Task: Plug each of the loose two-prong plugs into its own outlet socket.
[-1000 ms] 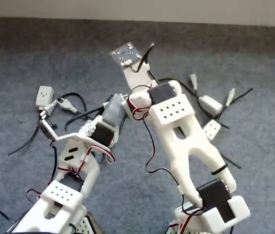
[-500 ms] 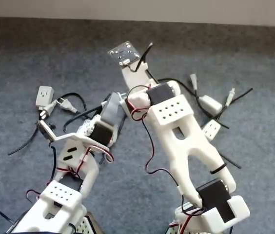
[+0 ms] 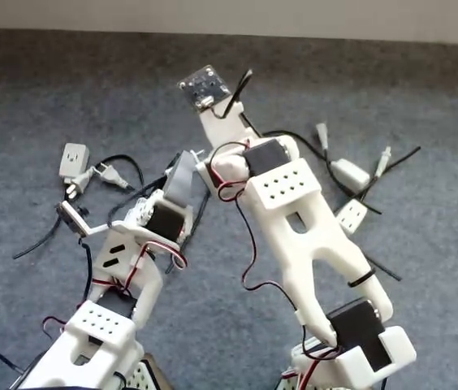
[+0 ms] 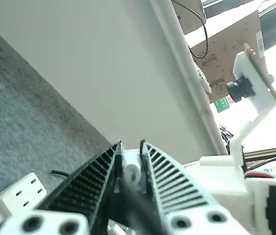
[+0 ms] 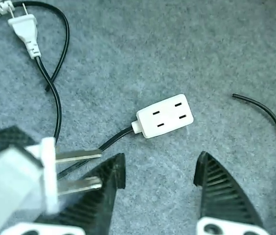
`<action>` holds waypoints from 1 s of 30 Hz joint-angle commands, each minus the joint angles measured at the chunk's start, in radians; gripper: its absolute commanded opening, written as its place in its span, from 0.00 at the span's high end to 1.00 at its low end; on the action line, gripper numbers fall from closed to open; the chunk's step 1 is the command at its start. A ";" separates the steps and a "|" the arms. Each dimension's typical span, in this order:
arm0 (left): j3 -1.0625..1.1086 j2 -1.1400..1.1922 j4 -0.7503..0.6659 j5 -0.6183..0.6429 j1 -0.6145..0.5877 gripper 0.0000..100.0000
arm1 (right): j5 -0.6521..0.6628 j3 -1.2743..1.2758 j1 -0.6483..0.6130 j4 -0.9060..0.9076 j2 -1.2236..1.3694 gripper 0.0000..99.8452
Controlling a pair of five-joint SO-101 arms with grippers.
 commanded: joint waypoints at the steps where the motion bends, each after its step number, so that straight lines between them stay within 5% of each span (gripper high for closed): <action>1: 0.008 -0.010 -0.011 0.009 0.050 0.99 | 0.005 -0.082 0.045 -0.091 -0.018 0.77; 15: 0.005 -0.010 -0.011 0.009 0.042 0.99 | 0.005 -0.071 0.099 -0.104 -0.024 0.77; 23: -0.027 -0.002 0.003 0.009 -0.067 0.99 | 0.006 -0.116 0.196 0.071 -0.041 0.77; 30: -0.197 -0.002 0.370 0.009 -0.185 0.99 | 0.005 -0.232 0.338 0.202 -0.176 0.77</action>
